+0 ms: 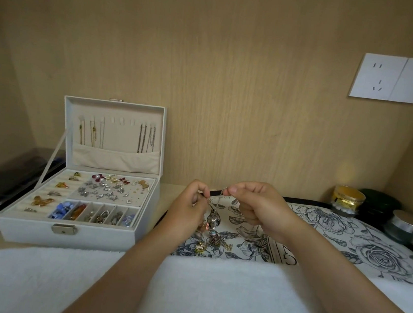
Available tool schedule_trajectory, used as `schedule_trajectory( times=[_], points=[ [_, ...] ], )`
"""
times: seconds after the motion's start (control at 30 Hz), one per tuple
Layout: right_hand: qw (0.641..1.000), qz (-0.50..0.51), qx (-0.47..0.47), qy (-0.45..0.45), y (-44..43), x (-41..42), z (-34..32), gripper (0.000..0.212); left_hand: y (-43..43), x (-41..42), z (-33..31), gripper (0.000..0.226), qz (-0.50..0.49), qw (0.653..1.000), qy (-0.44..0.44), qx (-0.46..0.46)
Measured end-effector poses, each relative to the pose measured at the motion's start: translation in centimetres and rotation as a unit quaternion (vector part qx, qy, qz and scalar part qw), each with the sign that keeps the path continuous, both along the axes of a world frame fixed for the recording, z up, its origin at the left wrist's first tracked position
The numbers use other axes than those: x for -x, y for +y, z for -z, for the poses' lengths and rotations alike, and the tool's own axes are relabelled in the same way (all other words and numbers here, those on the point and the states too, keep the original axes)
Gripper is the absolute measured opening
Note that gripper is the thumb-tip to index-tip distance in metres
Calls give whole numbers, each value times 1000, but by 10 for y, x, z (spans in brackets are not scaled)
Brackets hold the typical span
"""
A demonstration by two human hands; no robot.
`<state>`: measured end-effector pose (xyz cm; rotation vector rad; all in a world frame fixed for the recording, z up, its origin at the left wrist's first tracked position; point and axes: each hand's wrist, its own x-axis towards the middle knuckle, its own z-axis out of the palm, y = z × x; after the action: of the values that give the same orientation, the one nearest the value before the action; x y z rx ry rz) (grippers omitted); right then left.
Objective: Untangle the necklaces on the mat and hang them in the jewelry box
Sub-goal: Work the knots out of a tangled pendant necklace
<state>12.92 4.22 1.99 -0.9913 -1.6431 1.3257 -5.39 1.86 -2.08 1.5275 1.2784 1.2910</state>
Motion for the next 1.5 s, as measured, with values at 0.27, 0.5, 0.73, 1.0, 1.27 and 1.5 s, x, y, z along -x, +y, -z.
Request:
schedule_trajectory(
  times=[0.27, 0.5, 0.73, 1.0, 1.27, 1.5],
  points=[
    [999, -12, 11, 46, 1, -2, 2, 18, -8, 0, -7, 34, 93, 990, -4, 103],
    [991, 129, -1, -19, 13, -13, 11, 25, -4, -2, -4, 41, 131, 968, -90, 194],
    [943, 112, -101, -296, 11, -5, 25, 24, 0, -4, -2, 24, 86, 984, -26, 155],
    [990, -64, -32, -123, 2, 6, 23, 30, -3, -2, -3, 18, 26, 993, 56, 101],
    [992, -60, -79, -74, -2, 1, 18, 20, -5, 9, -4, 19, 54, 983, -28, 174],
    [999, -27, 37, 30, 0, 3, 18, 9, -8, 14, -8, 14, 141, 970, -65, 186]
  ],
)
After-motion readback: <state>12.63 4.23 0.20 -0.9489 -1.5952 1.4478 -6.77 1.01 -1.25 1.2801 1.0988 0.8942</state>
